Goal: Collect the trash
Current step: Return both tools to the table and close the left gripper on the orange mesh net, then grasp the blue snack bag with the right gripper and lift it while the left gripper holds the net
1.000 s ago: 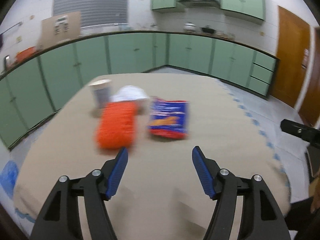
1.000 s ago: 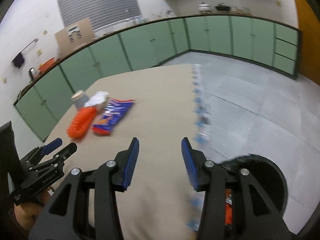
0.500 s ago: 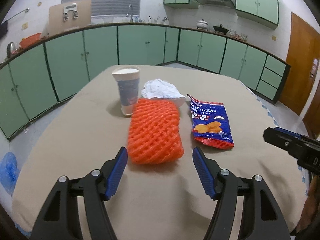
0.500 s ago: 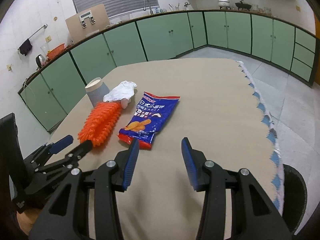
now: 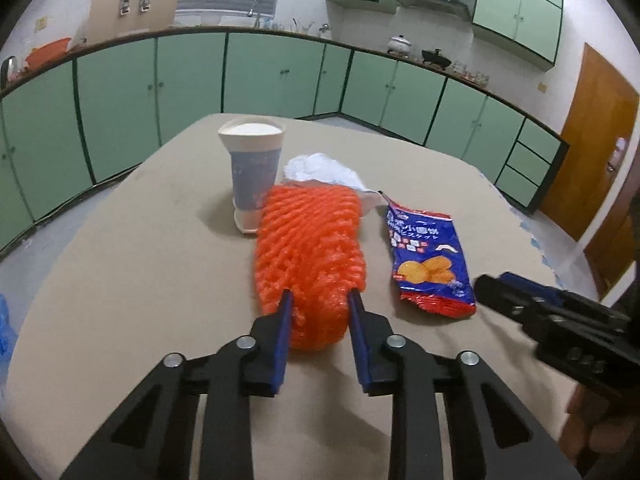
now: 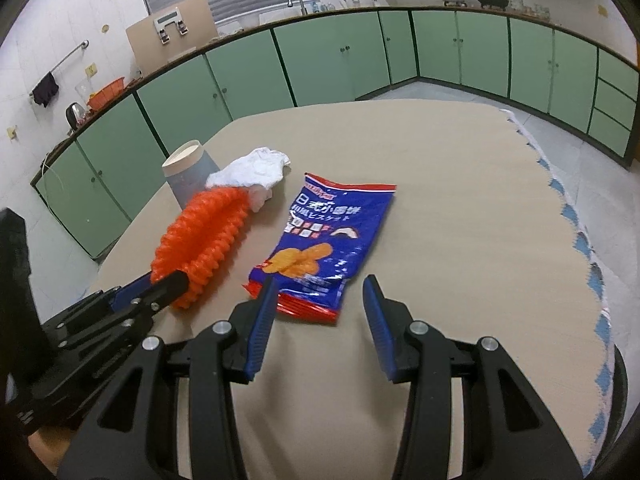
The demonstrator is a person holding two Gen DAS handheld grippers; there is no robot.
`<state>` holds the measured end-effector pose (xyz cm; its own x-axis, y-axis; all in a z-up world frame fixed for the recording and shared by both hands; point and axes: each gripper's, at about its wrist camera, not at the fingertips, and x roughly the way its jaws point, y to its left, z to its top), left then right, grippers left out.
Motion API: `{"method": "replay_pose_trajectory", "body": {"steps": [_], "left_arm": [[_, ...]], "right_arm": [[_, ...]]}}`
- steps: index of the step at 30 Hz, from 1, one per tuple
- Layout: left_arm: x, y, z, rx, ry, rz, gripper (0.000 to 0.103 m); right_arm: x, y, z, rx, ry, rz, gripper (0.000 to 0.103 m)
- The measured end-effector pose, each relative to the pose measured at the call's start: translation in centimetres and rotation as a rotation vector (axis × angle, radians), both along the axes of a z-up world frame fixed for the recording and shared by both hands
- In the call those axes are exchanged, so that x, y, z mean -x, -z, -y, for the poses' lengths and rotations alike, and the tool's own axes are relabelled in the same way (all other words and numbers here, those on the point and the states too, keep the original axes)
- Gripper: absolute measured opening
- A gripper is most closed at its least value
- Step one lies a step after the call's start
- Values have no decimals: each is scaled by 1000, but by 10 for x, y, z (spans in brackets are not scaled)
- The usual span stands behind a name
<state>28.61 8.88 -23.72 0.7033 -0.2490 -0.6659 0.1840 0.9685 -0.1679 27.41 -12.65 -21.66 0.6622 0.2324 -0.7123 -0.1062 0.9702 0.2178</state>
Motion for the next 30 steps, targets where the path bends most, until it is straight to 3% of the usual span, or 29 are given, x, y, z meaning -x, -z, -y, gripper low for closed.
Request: {"method": "replay_pose_trajectory", "body": {"steps": [13, 14, 16, 18, 30], "left_arm": [[15, -8, 5, 18, 27, 76, 20], [14, -8, 4, 21, 29, 77, 20], [14, -8, 6, 16, 29, 78, 20], [15, -7, 7, 16, 31, 79, 20], [29, -20, 13, 19, 47, 113, 20]], "right_arm": [[-17, 22, -2, 8, 33, -59, 43], [-17, 22, -2, 8, 27, -59, 40], [-17, 21, -2, 11, 15, -60, 21], [-16, 20, 0, 9, 9, -58, 11], [11, -9, 25, -23, 24, 5, 2]]}}
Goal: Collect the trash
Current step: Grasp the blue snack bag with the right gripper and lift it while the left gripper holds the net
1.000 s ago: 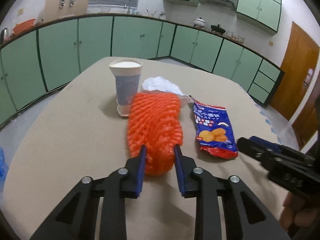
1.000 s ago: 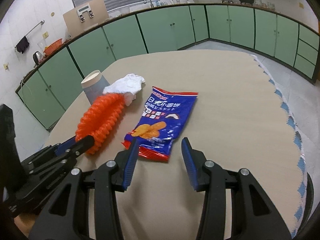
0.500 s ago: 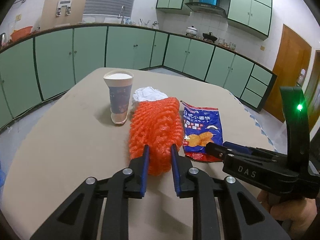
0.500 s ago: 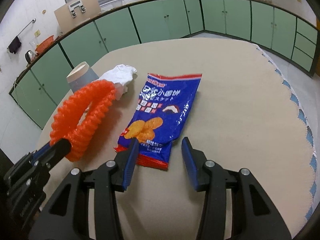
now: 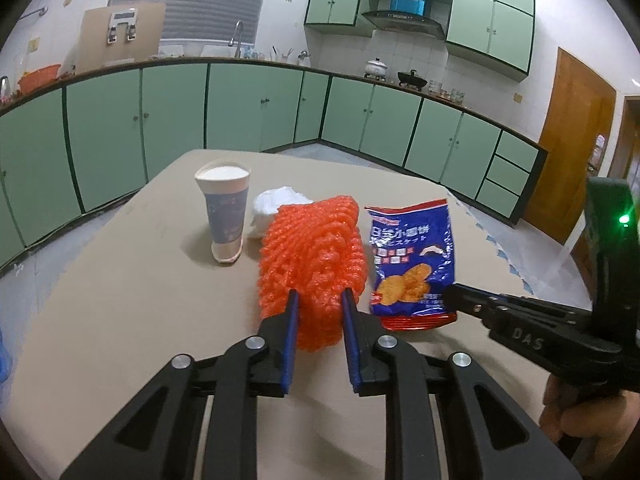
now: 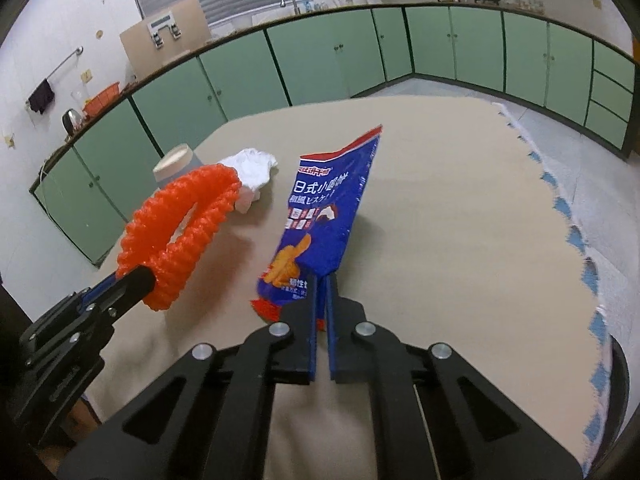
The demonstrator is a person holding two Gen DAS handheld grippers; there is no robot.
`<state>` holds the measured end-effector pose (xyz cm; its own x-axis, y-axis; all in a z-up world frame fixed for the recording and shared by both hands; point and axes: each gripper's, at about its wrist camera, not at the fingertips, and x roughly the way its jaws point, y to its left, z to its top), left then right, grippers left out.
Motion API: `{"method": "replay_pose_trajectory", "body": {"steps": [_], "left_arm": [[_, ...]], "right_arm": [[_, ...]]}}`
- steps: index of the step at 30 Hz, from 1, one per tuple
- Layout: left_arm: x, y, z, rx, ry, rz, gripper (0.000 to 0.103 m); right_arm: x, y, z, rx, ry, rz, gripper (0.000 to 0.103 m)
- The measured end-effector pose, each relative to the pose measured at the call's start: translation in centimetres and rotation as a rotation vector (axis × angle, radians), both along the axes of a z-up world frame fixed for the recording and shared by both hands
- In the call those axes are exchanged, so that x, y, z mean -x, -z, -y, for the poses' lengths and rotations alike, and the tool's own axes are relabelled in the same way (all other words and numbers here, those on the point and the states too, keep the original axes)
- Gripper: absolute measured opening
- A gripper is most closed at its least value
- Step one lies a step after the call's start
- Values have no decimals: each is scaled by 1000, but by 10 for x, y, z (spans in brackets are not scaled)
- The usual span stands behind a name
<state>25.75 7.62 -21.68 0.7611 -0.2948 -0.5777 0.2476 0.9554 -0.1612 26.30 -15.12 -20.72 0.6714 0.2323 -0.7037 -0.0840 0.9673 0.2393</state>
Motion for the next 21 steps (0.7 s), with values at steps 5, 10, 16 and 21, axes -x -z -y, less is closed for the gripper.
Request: {"method": "replay_pose_trajectory", "body": {"steps": [5, 10, 16, 21], "left_arm": [[9, -10, 7, -2, 17, 16, 20], [18, -18, 19, -5, 39, 22, 20], [32, -28, 52, -19, 103, 35, 20], [45, -34, 97, -27, 185, 44, 20]], "right_arm": [[18, -16, 20, -8, 22, 23, 1], [39, -30, 43, -12, 45, 46, 1], [70, -49, 82, 4, 96, 80, 1], [98, -56, 128, 28, 163, 100, 1]]}}
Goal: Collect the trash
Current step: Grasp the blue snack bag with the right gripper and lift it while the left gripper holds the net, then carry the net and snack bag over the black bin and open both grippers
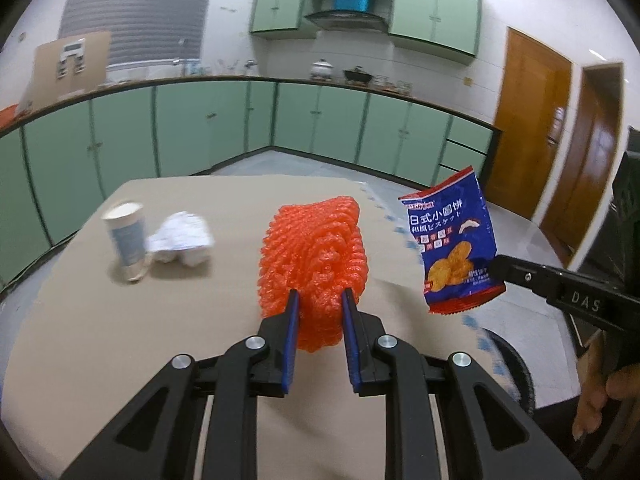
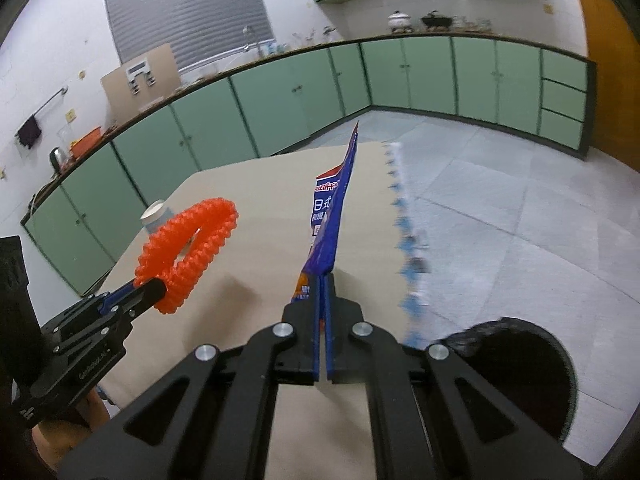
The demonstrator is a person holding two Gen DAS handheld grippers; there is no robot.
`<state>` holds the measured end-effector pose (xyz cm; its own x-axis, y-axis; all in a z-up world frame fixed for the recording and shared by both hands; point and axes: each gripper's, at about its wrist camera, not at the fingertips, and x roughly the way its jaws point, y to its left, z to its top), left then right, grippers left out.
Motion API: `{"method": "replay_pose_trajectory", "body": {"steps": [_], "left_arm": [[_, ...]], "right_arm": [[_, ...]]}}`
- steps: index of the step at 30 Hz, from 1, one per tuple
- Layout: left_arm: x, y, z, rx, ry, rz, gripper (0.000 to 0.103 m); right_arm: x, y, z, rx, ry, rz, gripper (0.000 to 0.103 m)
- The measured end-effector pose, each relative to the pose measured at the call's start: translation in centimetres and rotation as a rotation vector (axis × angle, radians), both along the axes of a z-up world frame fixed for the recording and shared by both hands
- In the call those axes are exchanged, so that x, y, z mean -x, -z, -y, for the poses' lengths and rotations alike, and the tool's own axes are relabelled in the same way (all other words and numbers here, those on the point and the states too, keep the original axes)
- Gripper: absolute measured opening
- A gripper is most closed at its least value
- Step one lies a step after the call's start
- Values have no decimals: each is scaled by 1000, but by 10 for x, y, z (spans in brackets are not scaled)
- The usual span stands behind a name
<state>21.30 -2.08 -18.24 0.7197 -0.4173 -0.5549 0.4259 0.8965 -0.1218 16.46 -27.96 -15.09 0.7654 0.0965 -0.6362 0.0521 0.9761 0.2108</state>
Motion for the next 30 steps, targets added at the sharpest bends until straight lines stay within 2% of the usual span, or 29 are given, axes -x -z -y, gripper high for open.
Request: {"method": "replay_pose_trajectory", "body": {"steps": [7, 15, 21, 27, 30], "left_arm": [[19, -8, 78, -10, 140, 11, 20], [44, 0, 167, -40, 296, -17, 20], [58, 19, 223, -70, 392, -63, 20], [59, 55, 270, -122, 453, -167, 21], [54, 72, 283, -144, 456, -216, 25]], "right_arm": [[39, 2, 66, 23, 106, -1, 1], [88, 32, 140, 18, 240, -52, 1], [111, 76, 187, -10, 326, -144, 1], [116, 113, 212, -50, 374, -234, 1], [113, 124, 221, -67, 396, -268, 5]]}}
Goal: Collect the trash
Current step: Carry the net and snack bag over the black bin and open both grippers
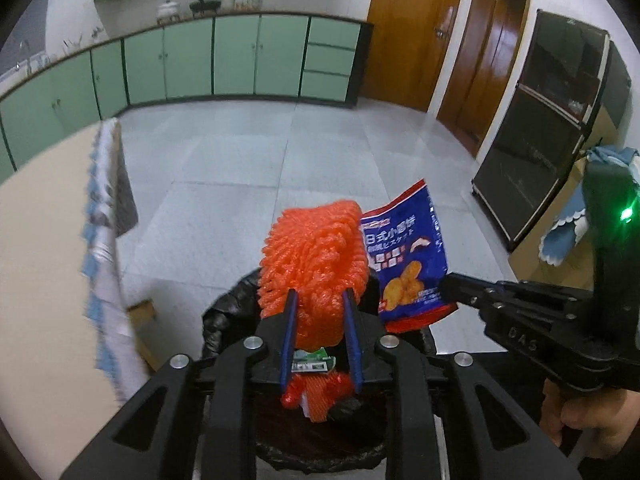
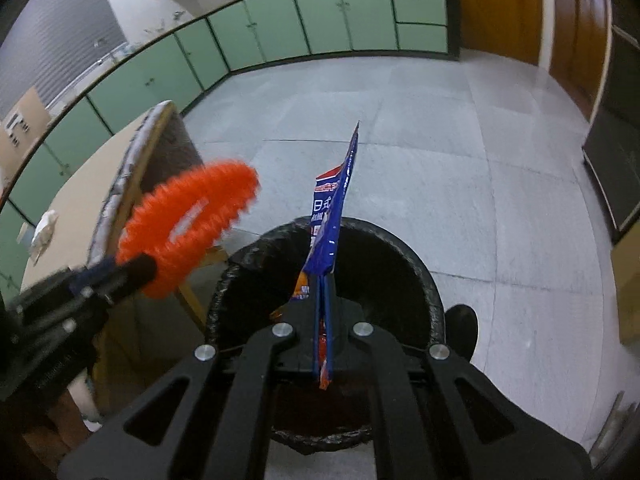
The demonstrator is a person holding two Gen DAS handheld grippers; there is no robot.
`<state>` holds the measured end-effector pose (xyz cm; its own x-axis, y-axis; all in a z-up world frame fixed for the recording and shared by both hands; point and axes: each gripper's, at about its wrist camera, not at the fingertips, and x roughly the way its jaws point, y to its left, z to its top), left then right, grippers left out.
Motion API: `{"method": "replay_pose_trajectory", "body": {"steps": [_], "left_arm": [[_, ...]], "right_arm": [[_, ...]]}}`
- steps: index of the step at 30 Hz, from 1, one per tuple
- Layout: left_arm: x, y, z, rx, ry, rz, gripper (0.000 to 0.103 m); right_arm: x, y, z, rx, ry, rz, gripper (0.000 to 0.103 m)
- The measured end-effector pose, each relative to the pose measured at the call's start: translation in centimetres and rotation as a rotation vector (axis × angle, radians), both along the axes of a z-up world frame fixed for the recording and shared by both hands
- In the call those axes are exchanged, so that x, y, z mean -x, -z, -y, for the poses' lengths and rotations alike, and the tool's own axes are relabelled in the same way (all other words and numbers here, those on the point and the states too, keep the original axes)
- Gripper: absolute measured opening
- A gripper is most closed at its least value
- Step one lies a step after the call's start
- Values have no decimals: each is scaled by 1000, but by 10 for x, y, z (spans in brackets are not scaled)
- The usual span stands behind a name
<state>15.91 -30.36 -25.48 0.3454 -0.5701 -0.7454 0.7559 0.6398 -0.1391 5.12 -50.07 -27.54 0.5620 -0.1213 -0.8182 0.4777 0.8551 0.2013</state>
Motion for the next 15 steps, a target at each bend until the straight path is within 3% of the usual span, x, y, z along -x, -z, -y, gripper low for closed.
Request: {"method": "replay_pose_trajectory", "body": {"steps": [2, 4, 9, 15], "left_arm": [[-4, 12, 7, -31, -4, -36, 31], [-5, 19, 10, -52, -14, -35, 36], [-4, 27, 4, -62, -19, -48, 39], [-5, 27, -5, -49, -45, -47, 54]], "right_arm": [[-1, 4, 2, -19, 11, -12, 8], [-2, 3, 2, -26, 18, -14, 20], [-1, -2, 2, -28, 18, 4, 21], [4, -15, -5, 7, 1, 38, 24]]}}
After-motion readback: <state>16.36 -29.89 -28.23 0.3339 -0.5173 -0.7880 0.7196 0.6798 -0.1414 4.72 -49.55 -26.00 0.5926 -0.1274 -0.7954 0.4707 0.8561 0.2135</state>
